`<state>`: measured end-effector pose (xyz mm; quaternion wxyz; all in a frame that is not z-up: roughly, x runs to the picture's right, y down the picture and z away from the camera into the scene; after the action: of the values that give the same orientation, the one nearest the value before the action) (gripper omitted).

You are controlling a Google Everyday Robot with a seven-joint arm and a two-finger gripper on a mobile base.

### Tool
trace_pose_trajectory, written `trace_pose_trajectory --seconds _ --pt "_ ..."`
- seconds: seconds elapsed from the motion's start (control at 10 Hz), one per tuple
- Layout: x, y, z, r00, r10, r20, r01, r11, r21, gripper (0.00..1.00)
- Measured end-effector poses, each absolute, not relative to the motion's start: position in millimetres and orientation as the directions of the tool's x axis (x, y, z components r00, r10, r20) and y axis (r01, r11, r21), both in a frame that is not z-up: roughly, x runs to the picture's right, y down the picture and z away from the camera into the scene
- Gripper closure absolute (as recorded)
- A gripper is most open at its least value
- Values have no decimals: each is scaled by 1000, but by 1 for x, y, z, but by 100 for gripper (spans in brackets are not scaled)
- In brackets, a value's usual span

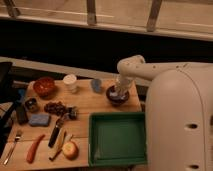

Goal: Wipe purple bowl with towel

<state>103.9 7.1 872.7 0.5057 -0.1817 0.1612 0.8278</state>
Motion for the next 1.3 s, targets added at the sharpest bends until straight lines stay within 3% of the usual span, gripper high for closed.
trace_pose_trajectory --seconds 0.3,0.9,1.3 --pt "85 -1 881 -392 786 -478 -904 -427 39 100" --pt "60 56 842 -349 781 -518 -922 -384 43 100" --pt "84 30 843 -384 789 -480 -918 -380 111 100"
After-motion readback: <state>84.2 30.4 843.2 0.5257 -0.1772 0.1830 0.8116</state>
